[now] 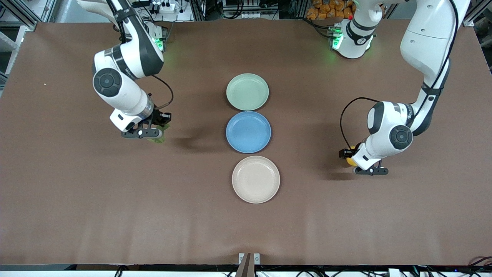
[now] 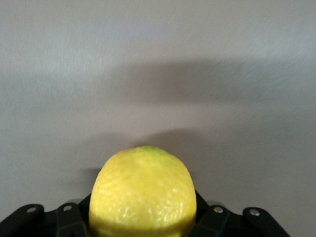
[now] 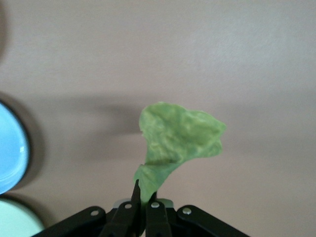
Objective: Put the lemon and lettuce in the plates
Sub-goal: 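Carry the lettuce to the green plate while the left gripper carries the lemon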
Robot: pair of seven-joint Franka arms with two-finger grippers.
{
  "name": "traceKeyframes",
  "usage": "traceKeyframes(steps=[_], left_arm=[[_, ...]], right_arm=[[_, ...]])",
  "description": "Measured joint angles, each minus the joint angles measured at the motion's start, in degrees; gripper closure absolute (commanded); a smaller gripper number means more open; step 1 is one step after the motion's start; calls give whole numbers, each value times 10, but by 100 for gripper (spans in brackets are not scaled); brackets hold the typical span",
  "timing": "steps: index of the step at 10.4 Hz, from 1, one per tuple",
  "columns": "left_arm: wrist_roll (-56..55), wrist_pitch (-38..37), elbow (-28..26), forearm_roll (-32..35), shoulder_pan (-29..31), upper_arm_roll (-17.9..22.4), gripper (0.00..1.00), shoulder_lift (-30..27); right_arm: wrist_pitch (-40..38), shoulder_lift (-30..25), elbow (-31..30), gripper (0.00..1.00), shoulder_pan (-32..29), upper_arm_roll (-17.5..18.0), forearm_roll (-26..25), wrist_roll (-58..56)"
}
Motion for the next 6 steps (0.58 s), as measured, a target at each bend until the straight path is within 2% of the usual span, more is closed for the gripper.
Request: traceKeyframes(steps=[2, 6], left_arm=[[-9, 0, 27, 0, -17, -11, 100, 0], [-46, 1, 94, 0, -91, -15, 100, -2]], right_arm=[[-18, -15, 1, 100, 42, 0, 3, 66], [-20, -19, 1, 100, 152, 2, 5, 246]])
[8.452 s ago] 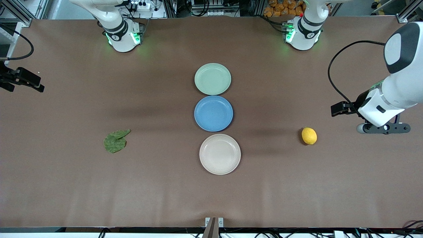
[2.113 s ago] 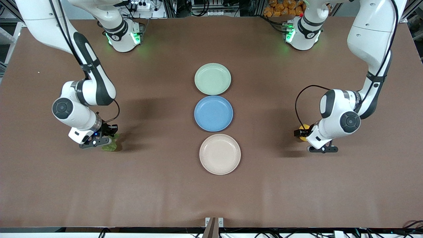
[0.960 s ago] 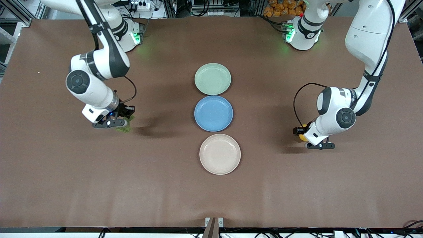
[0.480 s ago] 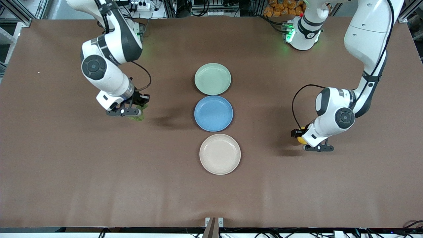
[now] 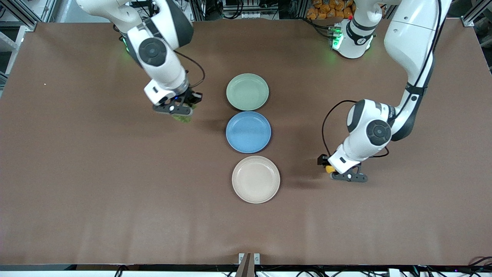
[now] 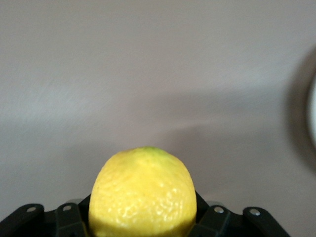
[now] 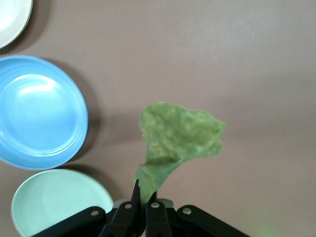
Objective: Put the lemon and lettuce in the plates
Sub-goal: 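Carry the lettuce to the green plate while the left gripper carries the lemon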
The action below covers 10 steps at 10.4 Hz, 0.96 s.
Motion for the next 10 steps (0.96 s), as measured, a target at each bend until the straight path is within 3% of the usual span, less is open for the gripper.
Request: traceKeyframes(steps=[5, 10], left_arm=[[-55, 0, 58, 0, -70, -1, 100, 4], [-91, 22, 109, 0, -138, 0, 100, 45]], right_arm=[[9, 25, 6, 100, 111, 1, 1, 177], [11, 55, 63, 100, 182, 1, 1, 305]])
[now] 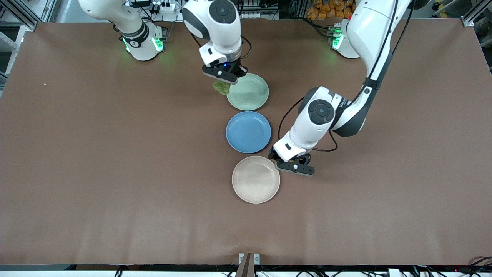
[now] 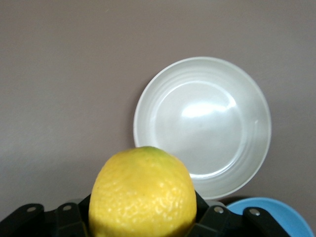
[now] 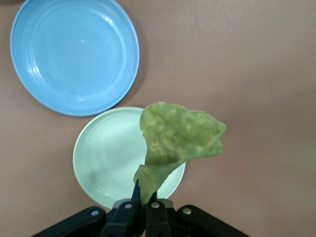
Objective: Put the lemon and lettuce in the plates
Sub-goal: 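Carry the lettuce to the green plate while the left gripper carries the lemon, then release the lettuce onto the green plate while the left gripper lowers the lemon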
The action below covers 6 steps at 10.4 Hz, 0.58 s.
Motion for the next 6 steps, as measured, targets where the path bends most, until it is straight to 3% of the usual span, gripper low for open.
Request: traceKeyframes(steps=[2, 3, 4, 5, 6], left_arm=[[0, 50, 24, 0, -7, 0, 100, 35], [0, 81, 32, 0, -10, 0, 100, 55], [0, 113, 38, 0, -11, 0, 100, 77], [0, 135, 46, 0, -14, 0, 100, 97], [0, 145, 55, 0, -17, 0, 100, 114]], right_arm=[[0, 29, 16, 100, 21, 0, 0, 31], [1, 47, 26, 87, 29, 0, 0, 46], [3, 64, 37, 23, 36, 0, 0, 56], [3, 77, 46, 0, 41, 0, 0, 61], [3, 87, 52, 0, 50, -1, -5, 62]])
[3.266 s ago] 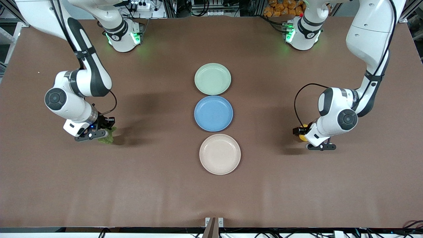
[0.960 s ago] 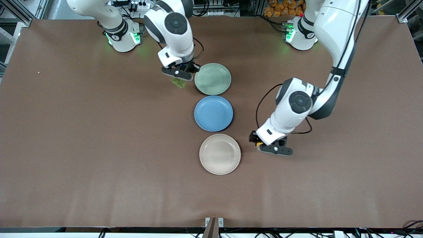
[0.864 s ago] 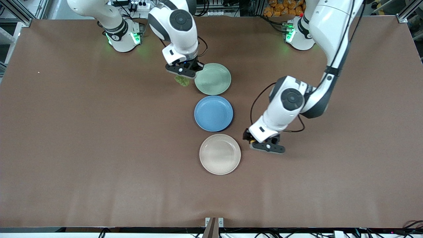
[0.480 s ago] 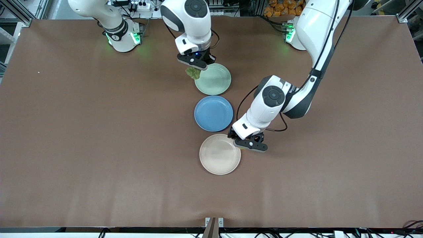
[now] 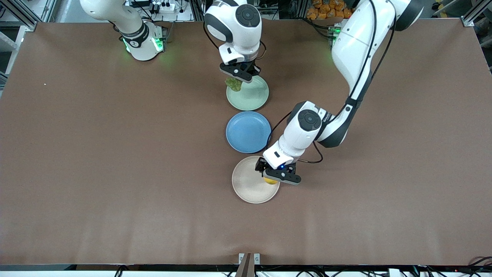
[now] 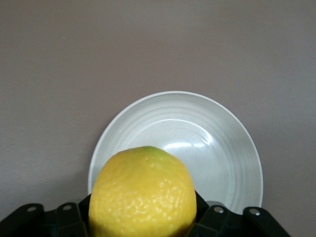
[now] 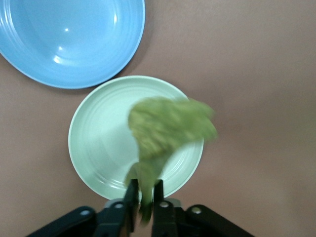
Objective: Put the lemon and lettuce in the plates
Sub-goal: 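Release the lettuce onto the green plate while the left gripper lowers the lemon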
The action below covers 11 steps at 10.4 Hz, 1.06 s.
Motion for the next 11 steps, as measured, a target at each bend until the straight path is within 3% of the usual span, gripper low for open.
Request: traceKeyframes(steps=[4, 6, 7, 9, 10, 11], left_arm=[[0, 15, 23, 0, -9, 0, 100, 28], [0, 32, 24, 0, -13, 0, 71, 40], [0, 36, 24, 0, -16, 0, 65, 49], [0, 43, 27, 0, -22, 0, 22, 62], [0, 44, 28, 0, -23, 1, 14, 64], [0, 44, 30, 0, -22, 2, 13, 64]], right_arm=[[0, 35, 16, 0, 26, -6, -26, 2], [0, 37, 19, 0, 4, -13, -29, -27], [0, 37, 20, 0, -11, -14, -33, -51], [-1, 37, 20, 0, -41, -15, -45, -89], [-1, 37, 20, 0, -55, -15, -47, -111], [-1, 37, 20, 0, -70, -16, -48, -135]])
